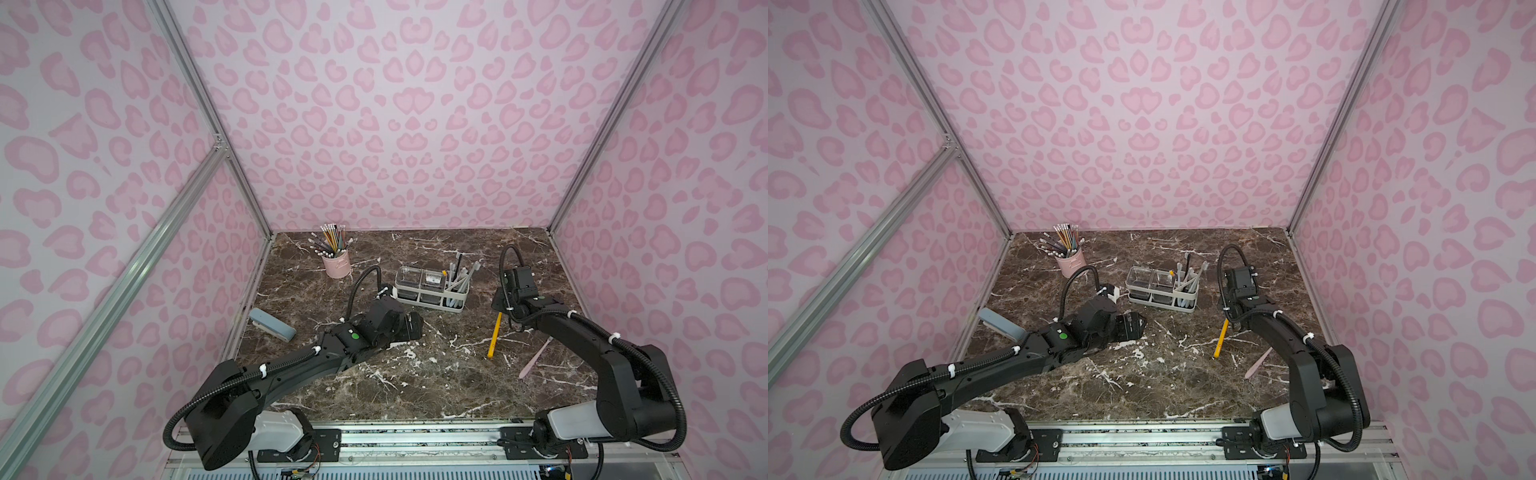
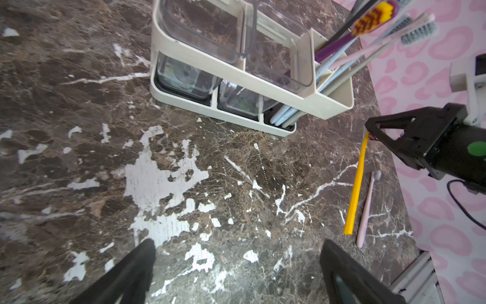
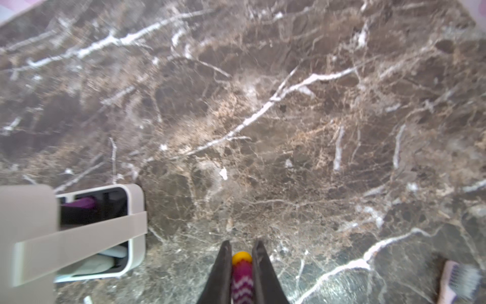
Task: Place the toothbrush into the toothbrush holder
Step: Pick up the toothbrush from the center of the board.
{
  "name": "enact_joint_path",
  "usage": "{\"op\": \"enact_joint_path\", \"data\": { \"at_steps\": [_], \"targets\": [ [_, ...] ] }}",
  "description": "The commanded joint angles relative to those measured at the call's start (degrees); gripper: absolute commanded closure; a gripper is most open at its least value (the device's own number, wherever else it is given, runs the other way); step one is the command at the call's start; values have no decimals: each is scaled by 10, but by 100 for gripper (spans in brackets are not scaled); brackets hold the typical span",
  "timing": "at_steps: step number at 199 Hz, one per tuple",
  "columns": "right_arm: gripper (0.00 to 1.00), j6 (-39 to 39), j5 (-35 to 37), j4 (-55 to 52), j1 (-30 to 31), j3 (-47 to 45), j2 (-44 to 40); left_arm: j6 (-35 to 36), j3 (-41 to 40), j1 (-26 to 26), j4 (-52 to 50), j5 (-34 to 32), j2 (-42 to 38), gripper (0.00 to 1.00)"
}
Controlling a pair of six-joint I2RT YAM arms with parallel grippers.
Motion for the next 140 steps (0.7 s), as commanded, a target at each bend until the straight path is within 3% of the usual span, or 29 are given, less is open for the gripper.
{"op": "enact_joint_path", "data": {
  "at_steps": [1, 140],
  "targets": [
    [100, 0, 4, -20, 6, 16, -17, 12, 9, -4, 57, 38, 12, 1],
    [100, -6, -16, -55, 43, 45, -93, 39, 108, -81, 109, 103, 152, 5]
  ]
}}
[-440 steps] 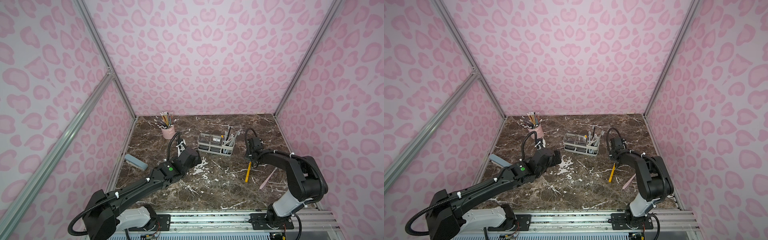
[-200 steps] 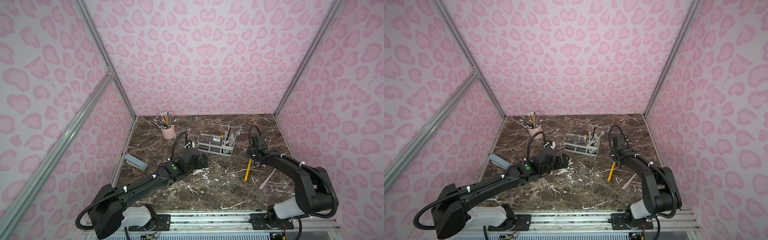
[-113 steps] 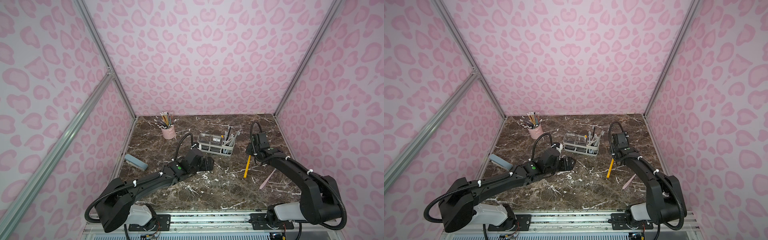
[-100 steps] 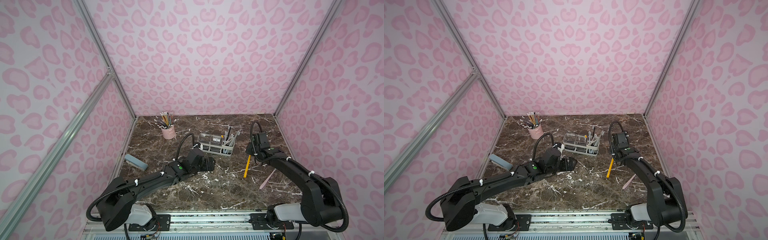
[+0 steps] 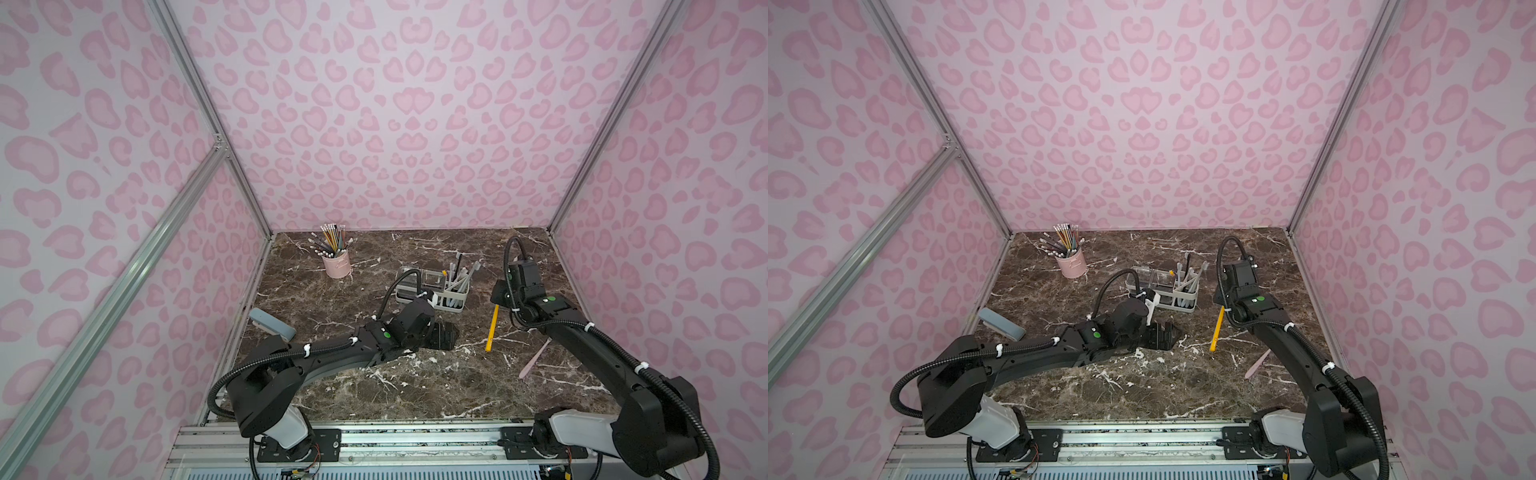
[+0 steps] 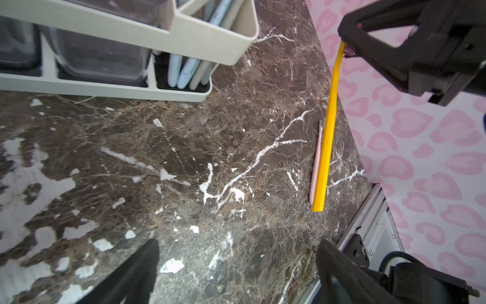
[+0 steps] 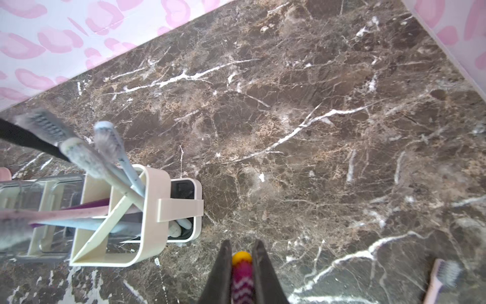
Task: Place the toothbrush into the toothbrush holder
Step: Pick up the toothbrush from the center of the board.
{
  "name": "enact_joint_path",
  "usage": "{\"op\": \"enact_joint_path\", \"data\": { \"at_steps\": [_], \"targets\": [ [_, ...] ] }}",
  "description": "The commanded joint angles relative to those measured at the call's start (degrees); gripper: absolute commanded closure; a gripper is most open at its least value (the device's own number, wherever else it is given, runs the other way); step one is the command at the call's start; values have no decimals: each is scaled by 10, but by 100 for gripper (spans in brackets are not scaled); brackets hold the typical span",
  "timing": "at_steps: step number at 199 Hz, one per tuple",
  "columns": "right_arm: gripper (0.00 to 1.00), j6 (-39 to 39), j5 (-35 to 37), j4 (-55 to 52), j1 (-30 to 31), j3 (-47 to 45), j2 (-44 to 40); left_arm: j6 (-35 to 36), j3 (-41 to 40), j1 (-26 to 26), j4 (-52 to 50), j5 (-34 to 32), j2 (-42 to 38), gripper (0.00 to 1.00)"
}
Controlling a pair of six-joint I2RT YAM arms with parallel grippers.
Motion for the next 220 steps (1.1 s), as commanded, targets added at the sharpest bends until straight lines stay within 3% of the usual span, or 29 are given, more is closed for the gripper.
{"op": "enact_joint_path", "data": {
  "at_steps": [1, 140, 163, 220],
  "targets": [
    [100, -5, -10, -3, 3, 8, -8, 10, 19, -6, 41, 15, 15, 5],
    [100, 6, -31, -3, 21, 11, -28, 8, 135, -56, 58, 67, 140, 11],
    [100, 7, -33, -3, 24, 13, -31, 8, 148, -57, 56, 70, 154, 16],
    [100, 10, -38, -7, 29, 16, -35, 7, 179, -58, 57, 86, 182, 41]
  ]
}}
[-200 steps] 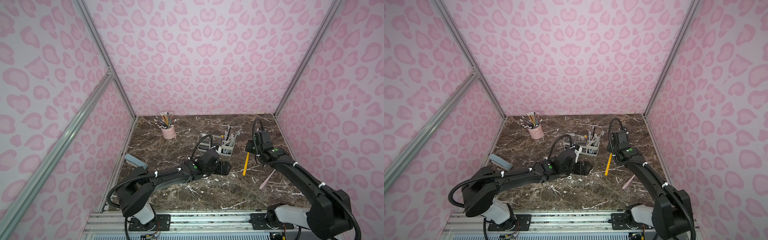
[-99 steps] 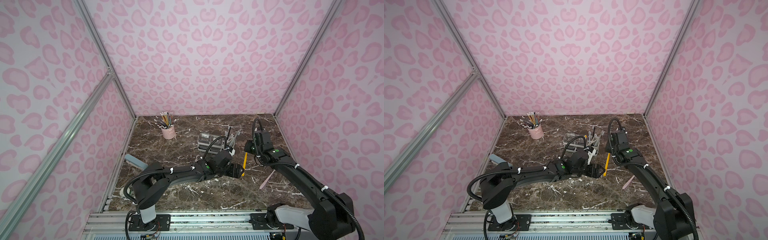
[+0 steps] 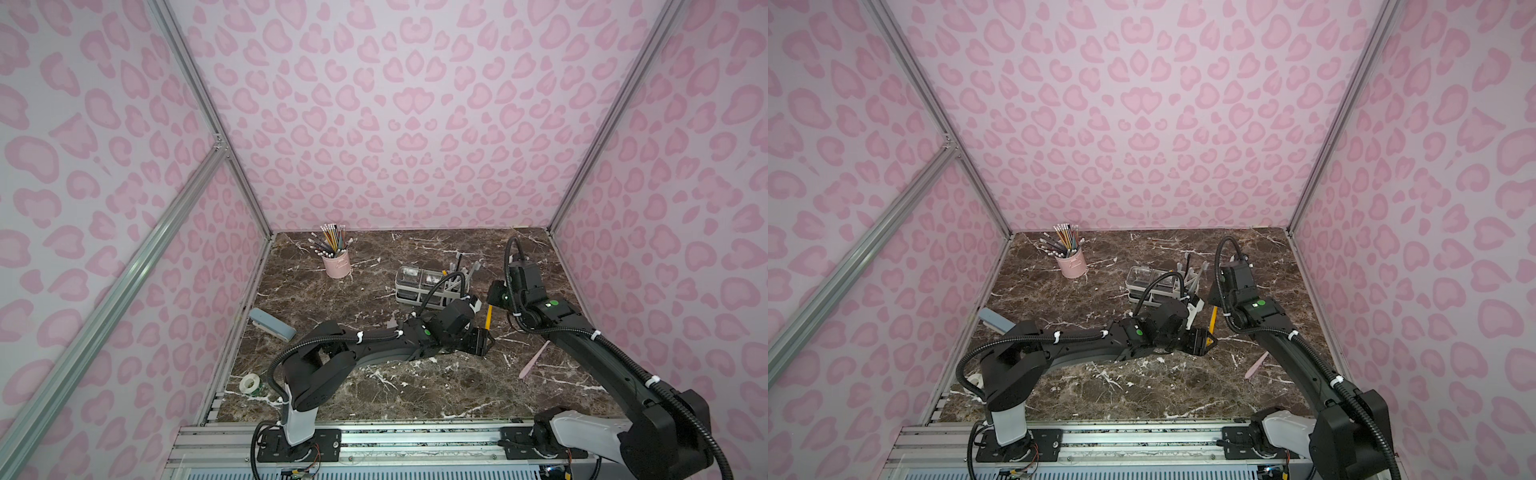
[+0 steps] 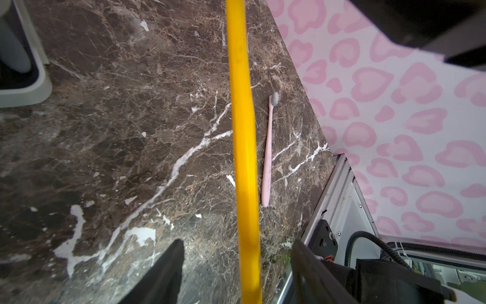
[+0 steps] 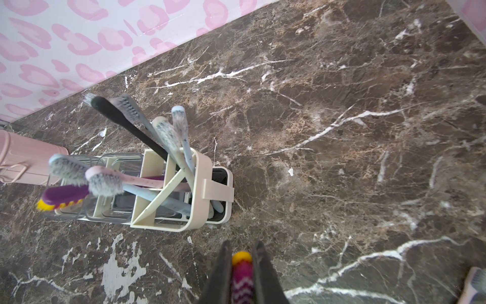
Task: Place the toothbrush into the toothbrush holder
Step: Pick up the toothbrush from the center of the board.
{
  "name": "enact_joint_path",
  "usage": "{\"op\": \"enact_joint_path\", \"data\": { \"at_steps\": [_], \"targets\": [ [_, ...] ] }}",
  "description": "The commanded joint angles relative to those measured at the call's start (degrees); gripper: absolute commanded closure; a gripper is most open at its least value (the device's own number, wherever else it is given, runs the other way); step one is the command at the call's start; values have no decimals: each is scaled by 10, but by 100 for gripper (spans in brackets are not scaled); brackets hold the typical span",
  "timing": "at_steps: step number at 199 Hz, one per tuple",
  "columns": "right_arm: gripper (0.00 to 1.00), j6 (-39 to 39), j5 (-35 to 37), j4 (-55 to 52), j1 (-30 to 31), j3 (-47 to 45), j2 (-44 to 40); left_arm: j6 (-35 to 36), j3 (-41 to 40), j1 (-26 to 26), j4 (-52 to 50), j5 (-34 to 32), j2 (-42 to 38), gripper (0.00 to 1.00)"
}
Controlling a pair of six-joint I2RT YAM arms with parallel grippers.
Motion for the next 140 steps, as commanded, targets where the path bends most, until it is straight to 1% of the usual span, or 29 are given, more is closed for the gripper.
{"op": "enact_joint_path", "data": {
  "at_steps": [1, 9, 23, 29, 61, 79, 104, 106, 109, 140],
  "targets": [
    [100, 3, -4, 2, 2, 12, -4, -1, 13, 0, 28, 8, 7, 42],
    [100, 3, -4, 3, 3, 12, -5, -1, 14, 0, 28, 8, 8, 45],
    [100, 3, -4, 3, 3, 11, -6, 0, 13, 0, 26, 8, 10, 46],
    [100, 3, -4, 2, 2, 12, -6, 0, 12, 0, 27, 8, 10, 49],
    [100, 4, -6, 3, 3, 12, -9, -1, 11, 0, 27, 11, 13, 56],
    [100, 4, -8, 3, 4, 13, -9, -1, 11, 0, 28, 12, 14, 61],
    [100, 5, -7, 2, 4, 11, -10, -1, 12, 0, 27, 13, 15, 63],
    [100, 5, -7, 3, 4, 10, -9, -1, 11, 0, 27, 13, 14, 66],
    [100, 5, -7, 3, 4, 11, -10, -1, 11, 0, 27, 13, 14, 68],
    [100, 6, -8, 3, 5, 8, -11, -1, 11, 0, 27, 14, 14, 74]
  ]
}}
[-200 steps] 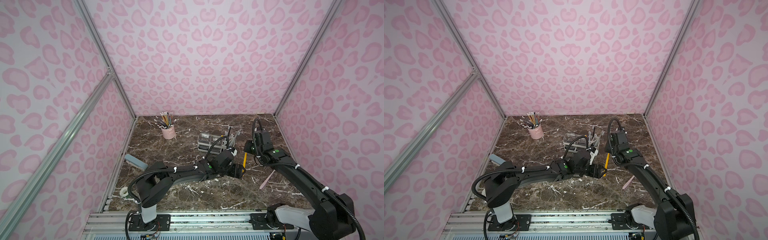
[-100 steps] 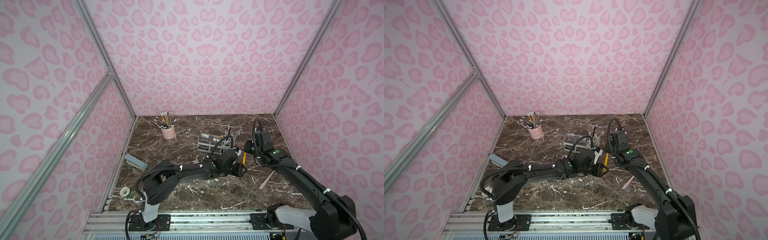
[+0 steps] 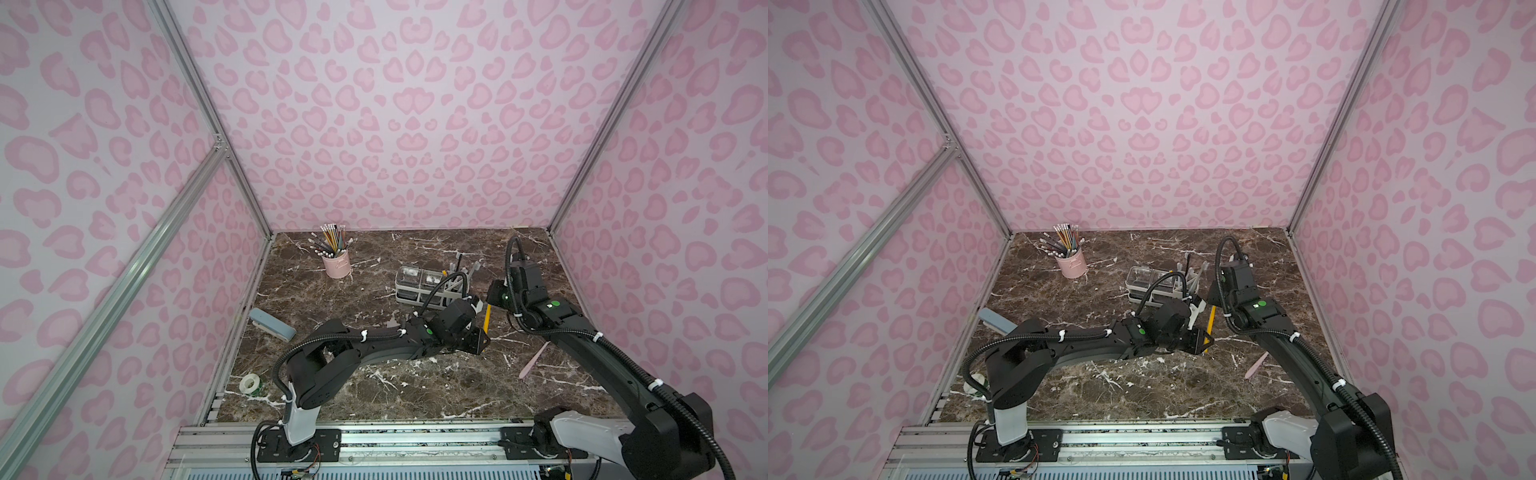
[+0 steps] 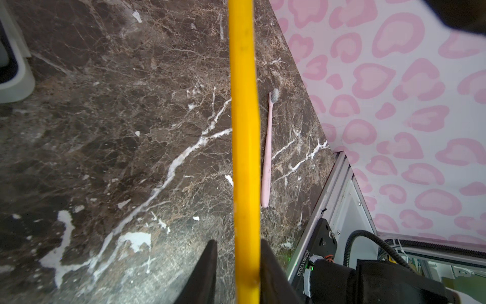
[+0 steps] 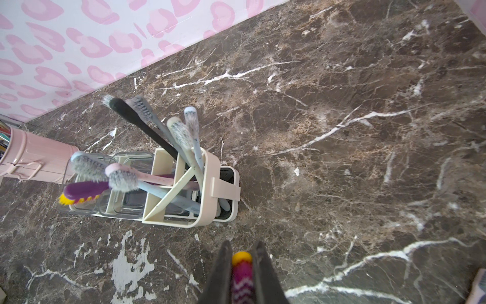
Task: Place the toothbrush into the toothbrush holder
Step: Pick up the toothbrush from the center of the board.
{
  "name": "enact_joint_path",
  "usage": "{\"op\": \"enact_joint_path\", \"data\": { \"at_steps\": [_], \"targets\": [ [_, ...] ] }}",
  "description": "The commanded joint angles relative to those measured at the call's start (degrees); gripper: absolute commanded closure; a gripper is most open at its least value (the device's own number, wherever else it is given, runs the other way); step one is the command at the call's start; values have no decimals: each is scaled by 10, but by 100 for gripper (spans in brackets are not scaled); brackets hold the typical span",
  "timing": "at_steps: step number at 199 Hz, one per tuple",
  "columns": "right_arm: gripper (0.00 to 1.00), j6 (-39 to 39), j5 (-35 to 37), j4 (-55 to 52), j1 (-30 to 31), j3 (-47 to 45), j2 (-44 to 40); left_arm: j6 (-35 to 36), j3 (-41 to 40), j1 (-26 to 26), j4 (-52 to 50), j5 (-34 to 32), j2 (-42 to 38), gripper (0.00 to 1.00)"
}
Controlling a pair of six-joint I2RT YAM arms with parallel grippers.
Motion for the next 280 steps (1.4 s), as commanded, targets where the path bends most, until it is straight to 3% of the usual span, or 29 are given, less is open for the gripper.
{"op": "enact_joint_path", "data": {
  "at_steps": [1, 68, 100, 125, 157, 196, 249, 280],
  "targets": [
    [100, 6, 1, 6, 1, 5, -3, 0, 4, 0, 26, 4, 2, 74],
    [100, 7, -3, 4, 2, 8, -2, 2, 6, 0, 22, 3, 0, 82],
    [100, 6, -5, -3, 3, 15, -10, 4, 4, 0, 16, -2, -2, 97],
    [82, 1, -10, 0, 2, 14, -25, 9, -5, 0, 13, -11, -7, 97],
    [50, -7, -50, 2, -3, 7, -46, 21, -16, 0, -1, -33, -22, 97],
    [30, -17, -95, 2, -17, -7, -65, 35, -27, 0, -9, -45, -37, 97],
    [35, -24, -247, 50, -66, -45, -64, 47, -42, 0, -11, -47, -45, 97],
    [39, -28, -264, 61, -69, -50, -57, 50, -56, 0, -8, -52, -59, 97]
  ]
}}
